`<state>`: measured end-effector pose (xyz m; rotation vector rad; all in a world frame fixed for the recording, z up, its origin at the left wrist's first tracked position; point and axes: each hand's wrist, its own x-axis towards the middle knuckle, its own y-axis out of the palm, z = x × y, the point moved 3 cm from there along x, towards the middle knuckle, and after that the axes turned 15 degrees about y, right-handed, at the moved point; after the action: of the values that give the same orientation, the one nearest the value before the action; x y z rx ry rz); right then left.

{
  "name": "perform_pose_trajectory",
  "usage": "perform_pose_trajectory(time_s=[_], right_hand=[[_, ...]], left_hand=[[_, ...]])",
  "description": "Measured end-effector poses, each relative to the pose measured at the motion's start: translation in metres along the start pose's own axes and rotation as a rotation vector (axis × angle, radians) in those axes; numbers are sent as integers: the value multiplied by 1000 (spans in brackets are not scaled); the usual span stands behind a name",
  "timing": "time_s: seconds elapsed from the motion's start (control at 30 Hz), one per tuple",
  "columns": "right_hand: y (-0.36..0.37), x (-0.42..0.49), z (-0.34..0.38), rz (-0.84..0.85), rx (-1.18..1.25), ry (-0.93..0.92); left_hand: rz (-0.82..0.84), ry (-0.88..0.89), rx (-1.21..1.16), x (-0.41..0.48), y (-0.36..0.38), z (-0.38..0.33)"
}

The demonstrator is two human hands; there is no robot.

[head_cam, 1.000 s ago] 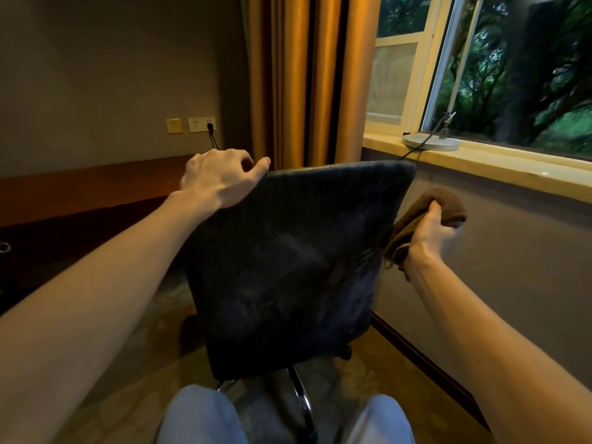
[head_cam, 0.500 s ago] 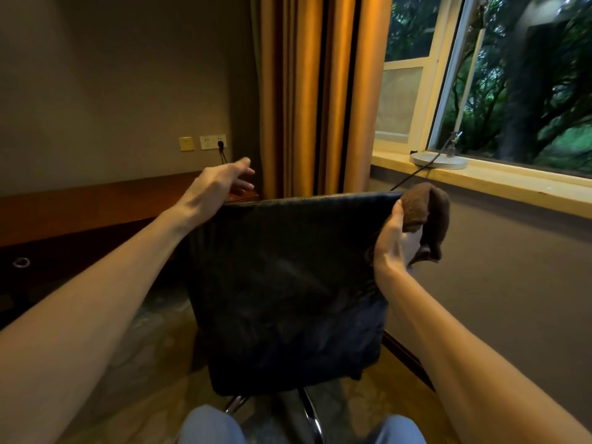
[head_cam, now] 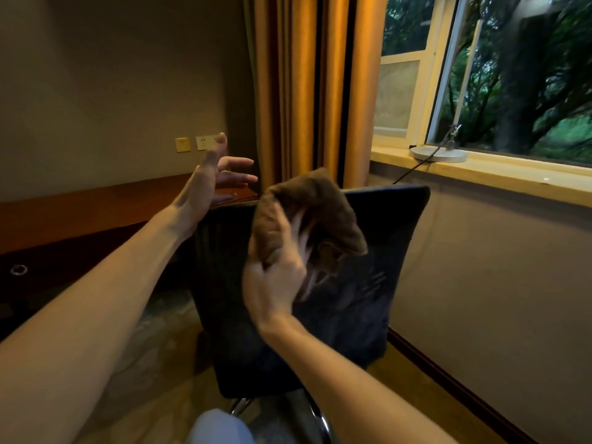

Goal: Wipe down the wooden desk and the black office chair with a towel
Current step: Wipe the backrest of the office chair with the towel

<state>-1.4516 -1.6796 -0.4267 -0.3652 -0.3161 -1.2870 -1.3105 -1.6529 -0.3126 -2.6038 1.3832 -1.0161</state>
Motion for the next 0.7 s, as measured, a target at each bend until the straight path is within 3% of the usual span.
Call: perform_pose_trajectory(time_s=[0.23,0.33,0.5,0.7], right_hand=[[5,-20,-14,160,-164,-228],[-25,-16,-17,71,-63,-247],[-96,18,-9,-174,408,15],[-166,68,-27,-470,628,330]], left_hand=[[-93,2,-50,-9,-9,-2],[-180,38,-62,-21,-16,-3],[-299,28,122,-49,-38,14],[-175,-159,131,-65,-39,38]])
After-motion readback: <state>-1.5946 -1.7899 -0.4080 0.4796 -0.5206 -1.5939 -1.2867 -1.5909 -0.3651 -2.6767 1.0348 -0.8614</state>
